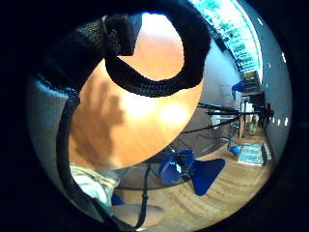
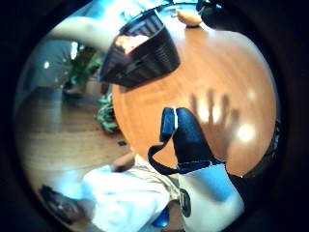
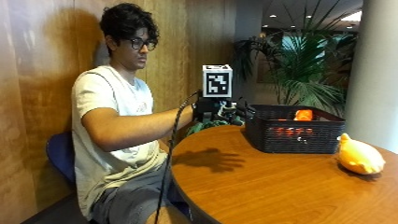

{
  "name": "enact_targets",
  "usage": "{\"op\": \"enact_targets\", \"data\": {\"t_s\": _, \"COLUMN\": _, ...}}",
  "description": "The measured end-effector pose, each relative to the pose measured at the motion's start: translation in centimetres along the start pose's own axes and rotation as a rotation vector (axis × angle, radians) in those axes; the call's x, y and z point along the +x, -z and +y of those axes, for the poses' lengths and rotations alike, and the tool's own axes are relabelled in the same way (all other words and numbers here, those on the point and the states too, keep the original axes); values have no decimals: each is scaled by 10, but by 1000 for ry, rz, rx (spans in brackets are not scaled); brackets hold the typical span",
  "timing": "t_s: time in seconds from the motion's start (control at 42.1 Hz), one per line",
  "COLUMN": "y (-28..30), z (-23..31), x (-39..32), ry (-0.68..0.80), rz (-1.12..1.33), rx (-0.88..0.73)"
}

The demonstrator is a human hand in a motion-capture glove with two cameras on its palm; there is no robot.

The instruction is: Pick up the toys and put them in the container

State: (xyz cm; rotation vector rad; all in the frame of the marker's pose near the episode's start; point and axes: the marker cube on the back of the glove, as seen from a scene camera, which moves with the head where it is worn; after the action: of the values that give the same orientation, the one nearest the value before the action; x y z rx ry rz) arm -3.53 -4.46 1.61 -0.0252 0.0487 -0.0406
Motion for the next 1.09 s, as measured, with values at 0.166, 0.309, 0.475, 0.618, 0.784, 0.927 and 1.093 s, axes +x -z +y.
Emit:
{"op": "enact_targets", "data": {"t_s": 0.166, "y": -2, "z": 1, "x": -4, "ry": 16, "rz": -69, "rx": -9}}
{"op": "enact_targets", "data": {"t_s": 0.309, "y": 0, "z": 5, "x": -3, "ry": 46, "rz": -74, "rx": -18}}
{"op": "enact_targets", "data": {"t_s": 0.475, "y": 2, "z": 7, "x": -1, "ry": 50, "rz": -74, "rx": -8}}
{"op": "enact_targets", "data": {"t_s": 0.618, "y": -1, "z": 9, "x": 1, "ry": 68, "rz": -81, "rx": -29}}
{"op": "enact_targets", "data": {"t_s": 0.784, "y": -4, "z": 9, "x": 0, "ry": 44, "rz": -90, "rx": -27}}
{"op": "enact_targets", "data": {"t_s": 0.927, "y": -6, "z": 9, "x": 5, "ry": 26, "rz": -125, "rx": -38}}
{"op": "enact_targets", "data": {"t_s": 1.093, "y": -11, "z": 11, "x": 3, "ry": 44, "rz": -100, "rx": -43}}
